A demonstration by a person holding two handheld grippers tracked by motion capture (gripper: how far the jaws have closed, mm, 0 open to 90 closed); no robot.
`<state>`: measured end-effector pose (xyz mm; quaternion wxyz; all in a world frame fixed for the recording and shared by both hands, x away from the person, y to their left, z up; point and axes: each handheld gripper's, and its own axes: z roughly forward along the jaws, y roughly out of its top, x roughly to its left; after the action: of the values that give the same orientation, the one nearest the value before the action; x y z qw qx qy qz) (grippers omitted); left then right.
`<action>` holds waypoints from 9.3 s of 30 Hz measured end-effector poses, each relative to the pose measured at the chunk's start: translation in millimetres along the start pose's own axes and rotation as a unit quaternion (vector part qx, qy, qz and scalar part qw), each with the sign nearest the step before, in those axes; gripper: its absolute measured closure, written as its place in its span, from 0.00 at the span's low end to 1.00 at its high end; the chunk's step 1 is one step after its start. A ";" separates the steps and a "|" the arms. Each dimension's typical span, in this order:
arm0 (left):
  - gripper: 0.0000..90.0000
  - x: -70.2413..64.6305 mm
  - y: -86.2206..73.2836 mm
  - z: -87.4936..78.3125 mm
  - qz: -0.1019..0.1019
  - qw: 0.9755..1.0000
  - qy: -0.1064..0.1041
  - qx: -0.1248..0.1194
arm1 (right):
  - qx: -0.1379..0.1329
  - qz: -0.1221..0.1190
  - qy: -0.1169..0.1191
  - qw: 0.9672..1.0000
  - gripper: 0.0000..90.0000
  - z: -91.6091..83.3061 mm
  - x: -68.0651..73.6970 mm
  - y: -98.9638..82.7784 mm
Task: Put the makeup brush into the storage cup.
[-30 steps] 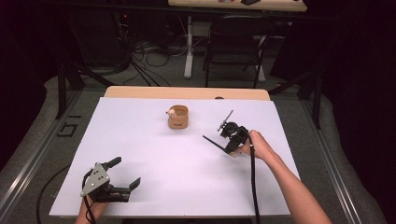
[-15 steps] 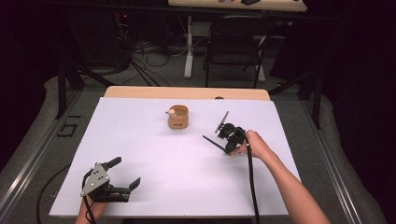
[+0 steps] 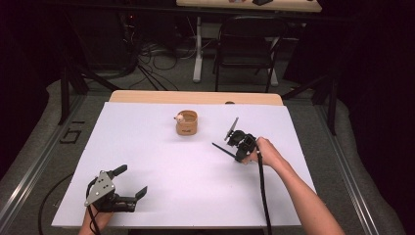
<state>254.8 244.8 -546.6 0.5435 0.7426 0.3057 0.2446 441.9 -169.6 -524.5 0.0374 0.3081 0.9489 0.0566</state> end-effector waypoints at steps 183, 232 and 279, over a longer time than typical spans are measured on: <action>0.94 -44.4 85.0 131.4 0.222 0.887 -0.261 0.311 | -0.122 -0.255 0.033 0.959 0.60 -47.6 127.5 11.8; 0.94 -36.1 52.7 112.9 0.064 0.962 -0.182 0.193 | -0.286 -0.019 0.082 0.954 0.00 -27.9 83.9 -53.1; 0.94 -52.1 47.2 122.5 0.000 0.980 -0.125 0.157 | -0.404 0.073 0.131 0.902 0.39 -21.8 92.1 -32.0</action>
<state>312.7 116.3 -538.5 0.4545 0.8431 0.2700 0.0986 346.6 -142.9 -510.5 0.0302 0.3247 0.8158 0.4775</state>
